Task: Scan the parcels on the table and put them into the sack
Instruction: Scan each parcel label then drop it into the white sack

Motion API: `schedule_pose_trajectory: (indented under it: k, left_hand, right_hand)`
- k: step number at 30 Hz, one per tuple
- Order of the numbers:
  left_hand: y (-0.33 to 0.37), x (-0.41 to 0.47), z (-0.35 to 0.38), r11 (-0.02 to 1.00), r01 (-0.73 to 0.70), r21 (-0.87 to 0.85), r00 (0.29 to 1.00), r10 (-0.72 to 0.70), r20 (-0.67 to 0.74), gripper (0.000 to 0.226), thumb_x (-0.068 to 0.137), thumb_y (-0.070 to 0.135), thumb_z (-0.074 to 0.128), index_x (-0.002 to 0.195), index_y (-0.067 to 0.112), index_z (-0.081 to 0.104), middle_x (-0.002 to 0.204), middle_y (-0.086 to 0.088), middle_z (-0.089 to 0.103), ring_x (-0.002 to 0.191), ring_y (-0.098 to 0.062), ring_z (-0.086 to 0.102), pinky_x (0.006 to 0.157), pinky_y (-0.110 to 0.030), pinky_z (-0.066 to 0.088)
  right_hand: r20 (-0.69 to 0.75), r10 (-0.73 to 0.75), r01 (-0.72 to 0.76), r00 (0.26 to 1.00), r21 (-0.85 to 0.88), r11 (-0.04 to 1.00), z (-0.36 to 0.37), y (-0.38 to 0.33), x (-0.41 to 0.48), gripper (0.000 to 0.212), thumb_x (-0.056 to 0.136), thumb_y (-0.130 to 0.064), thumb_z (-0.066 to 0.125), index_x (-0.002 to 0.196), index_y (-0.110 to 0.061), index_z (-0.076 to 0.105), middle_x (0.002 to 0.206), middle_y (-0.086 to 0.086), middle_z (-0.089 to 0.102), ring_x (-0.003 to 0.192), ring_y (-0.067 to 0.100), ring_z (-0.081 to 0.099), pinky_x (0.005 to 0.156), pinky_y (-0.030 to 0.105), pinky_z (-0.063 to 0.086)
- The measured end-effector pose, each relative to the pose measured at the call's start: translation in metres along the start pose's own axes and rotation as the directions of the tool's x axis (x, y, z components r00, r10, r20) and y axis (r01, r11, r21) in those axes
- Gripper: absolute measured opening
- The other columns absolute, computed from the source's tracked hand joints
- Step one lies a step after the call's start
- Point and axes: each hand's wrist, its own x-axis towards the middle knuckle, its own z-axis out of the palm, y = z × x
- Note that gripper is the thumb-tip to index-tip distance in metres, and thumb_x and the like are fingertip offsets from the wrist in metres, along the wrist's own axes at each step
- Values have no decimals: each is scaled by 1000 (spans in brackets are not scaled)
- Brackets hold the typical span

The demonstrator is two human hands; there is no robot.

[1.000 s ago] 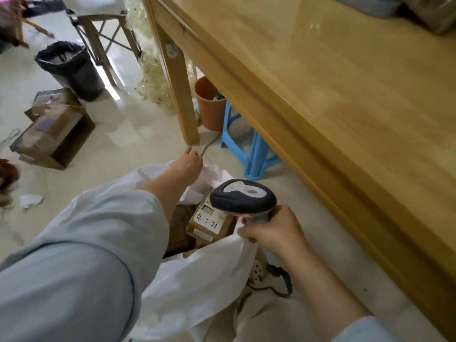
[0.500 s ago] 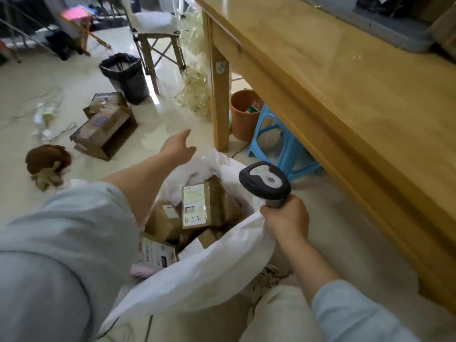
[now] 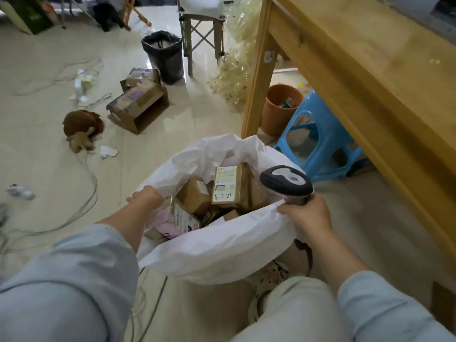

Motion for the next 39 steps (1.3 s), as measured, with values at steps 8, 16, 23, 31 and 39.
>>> schedule_pose_trajectory:
  k: [8,16,23,31,39]
  left_hand:
    - [-15,10,-6,977,128,-168,991,-134,-27,66,98,40,37,147,-1,20,149,-21,31,140,-36,22,113,-42,18]
    - [-8,21,8,971,56,-232,998,-62,-16,71,100,27,44,148,-9,7,148,-31,30,137,-43,31,113,-45,25]
    - [29,-24,-31,899,-245,-364,969,240,-60,34,94,14,53,111,-16,57,115,-31,58,101,-39,58,75,-38,42]
    - [64,-94,-157,625,-365,-690,930,268,-250,17,92,14,60,103,2,56,86,-10,57,74,-22,56,68,-34,46]
    - [8,-64,-61,934,-274,-230,957,240,-163,27,96,19,52,109,-4,57,100,-19,58,86,-32,56,71,-37,44]
  right_hand:
    - [-26,-23,15,999,-272,962,26,0,7,41,79,-35,74,110,-11,64,105,11,65,100,31,59,79,36,46]
    - [-141,6,-59,990,-379,923,15,7,27,26,82,-22,69,104,-9,64,90,7,58,82,26,52,70,29,39]
    - [-189,-63,-20,980,-408,913,15,-9,37,25,87,-21,66,109,-10,62,104,11,64,97,29,60,71,32,41]
    - [-249,-357,265,900,-336,904,-9,-100,53,19,86,-16,65,104,-9,63,106,14,66,104,33,60,79,37,45]
    - [-93,-89,25,992,-540,842,14,-29,32,28,92,-18,56,119,-10,57,122,16,58,114,36,54,86,40,44]
